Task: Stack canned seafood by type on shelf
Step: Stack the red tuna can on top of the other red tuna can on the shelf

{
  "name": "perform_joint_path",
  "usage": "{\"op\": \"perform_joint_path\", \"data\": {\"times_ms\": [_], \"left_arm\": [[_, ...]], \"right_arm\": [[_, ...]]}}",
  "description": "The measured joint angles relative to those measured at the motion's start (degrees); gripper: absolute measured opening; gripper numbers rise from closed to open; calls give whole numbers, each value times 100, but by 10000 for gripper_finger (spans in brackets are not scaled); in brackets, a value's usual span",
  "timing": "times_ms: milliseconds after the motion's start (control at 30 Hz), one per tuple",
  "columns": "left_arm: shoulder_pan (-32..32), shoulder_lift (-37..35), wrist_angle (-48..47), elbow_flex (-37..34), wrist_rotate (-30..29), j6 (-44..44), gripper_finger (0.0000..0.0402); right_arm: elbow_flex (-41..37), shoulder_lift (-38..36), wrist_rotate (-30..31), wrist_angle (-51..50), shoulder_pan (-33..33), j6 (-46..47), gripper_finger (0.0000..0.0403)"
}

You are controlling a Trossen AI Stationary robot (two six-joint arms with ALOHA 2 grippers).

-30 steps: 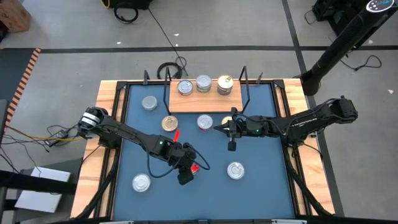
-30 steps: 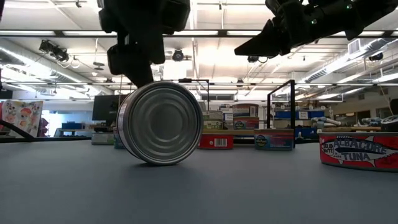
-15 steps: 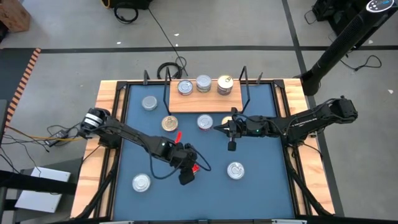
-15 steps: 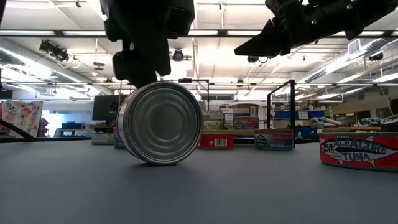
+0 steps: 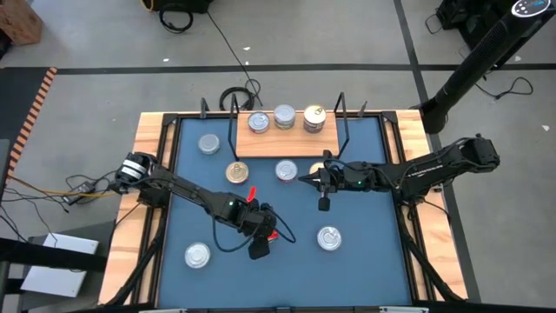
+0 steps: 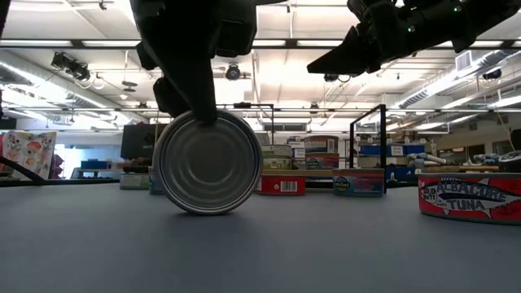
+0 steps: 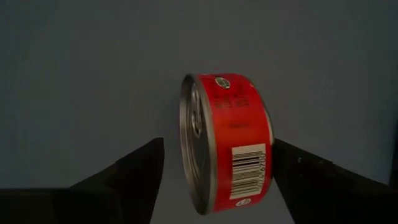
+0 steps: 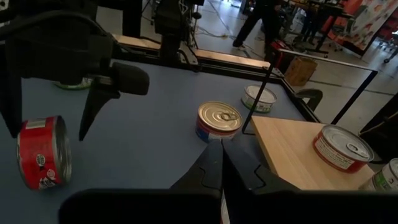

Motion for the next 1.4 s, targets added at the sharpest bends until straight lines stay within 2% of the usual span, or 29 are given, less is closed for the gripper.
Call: {"op": "perform_joint_path", "data": {"times_ms": [400,500,600,767,933,1033,1167,1400], "left_arm": [[-2,0,-59,35,23,663,145],[-3,7,-465,312,-153,968,140],[4,7,-1166,842,-906,1451,140],[250,5,-2507,1739,-2843,2208,140],[818,-2,-3123,1991,-4260,2823,140],[1283,-2,-3092,1947,-4680,3203,140],[2067,-2,-2909,1943,-4934,3518,140],[3156,111,-1732,1938,-4661,4560,140]], "right_arm": [[0,0,3,-3,0,1,12],[0,0,5,-3,0,0,13],[0,0,5,-3,0,0,10],[0,0,5,-5,0,0,11],[0,0,5,-7,0,-2,11],[0,0,5,-7,0,-58,10],[0,0,5,-7,0,-85,11],[0,0,5,-8,0,-154,10]]}}
